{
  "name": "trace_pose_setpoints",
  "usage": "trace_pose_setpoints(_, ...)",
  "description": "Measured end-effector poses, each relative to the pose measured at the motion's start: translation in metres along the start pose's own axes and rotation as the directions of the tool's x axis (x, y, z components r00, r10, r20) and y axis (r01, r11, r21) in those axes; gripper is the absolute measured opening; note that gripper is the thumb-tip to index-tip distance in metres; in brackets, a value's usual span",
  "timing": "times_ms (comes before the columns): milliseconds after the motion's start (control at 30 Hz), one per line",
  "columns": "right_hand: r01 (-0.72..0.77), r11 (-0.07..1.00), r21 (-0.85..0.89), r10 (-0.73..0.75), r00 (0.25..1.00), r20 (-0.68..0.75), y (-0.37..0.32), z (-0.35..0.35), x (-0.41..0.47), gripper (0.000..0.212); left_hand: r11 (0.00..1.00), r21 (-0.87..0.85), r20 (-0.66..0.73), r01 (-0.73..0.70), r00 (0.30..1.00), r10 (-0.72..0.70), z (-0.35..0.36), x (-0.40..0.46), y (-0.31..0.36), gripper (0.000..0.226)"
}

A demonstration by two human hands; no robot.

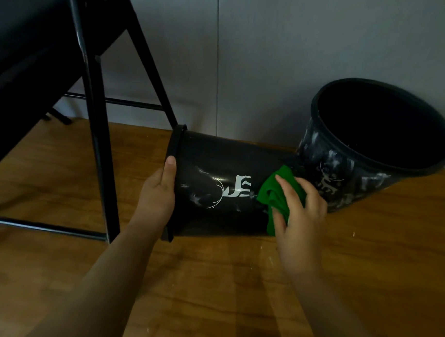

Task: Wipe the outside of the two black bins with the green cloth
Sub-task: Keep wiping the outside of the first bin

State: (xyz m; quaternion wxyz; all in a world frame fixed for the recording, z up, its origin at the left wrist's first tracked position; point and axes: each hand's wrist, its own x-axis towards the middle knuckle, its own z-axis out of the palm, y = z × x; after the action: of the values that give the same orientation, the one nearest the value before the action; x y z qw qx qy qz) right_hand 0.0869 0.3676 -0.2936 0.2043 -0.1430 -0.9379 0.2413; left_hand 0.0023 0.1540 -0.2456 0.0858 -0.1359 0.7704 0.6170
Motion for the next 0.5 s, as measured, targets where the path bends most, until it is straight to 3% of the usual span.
trace_pose_setpoints(133, -0.025, 1.0, 0.014, 0.025, 1.0, -0.009, 0.0, 0.001, 0.003, 0.066, 0.998, -0.066, -0.009, 0.001, 1.0, -0.002, -0.002, -0.012, -0.009, 0.046)
trace_pose_setpoints(333, 0.013, 1.0, 0.015, -0.013, 1.0, -0.001, 0.007, -0.001, 0.004, 0.066, 0.993, -0.042, -0.04, -0.108, 0.993, 0.107, -0.003, -0.023, -0.022, 0.045)
trace_pose_setpoints(500, -0.227, 0.972, 0.051, 0.232, 0.963, -0.138, 0.007, 0.003, 0.007, 0.058, 0.994, -0.082, -0.018, -0.073, 0.997, 0.071, 0.0, -0.017, -0.021, 0.045)
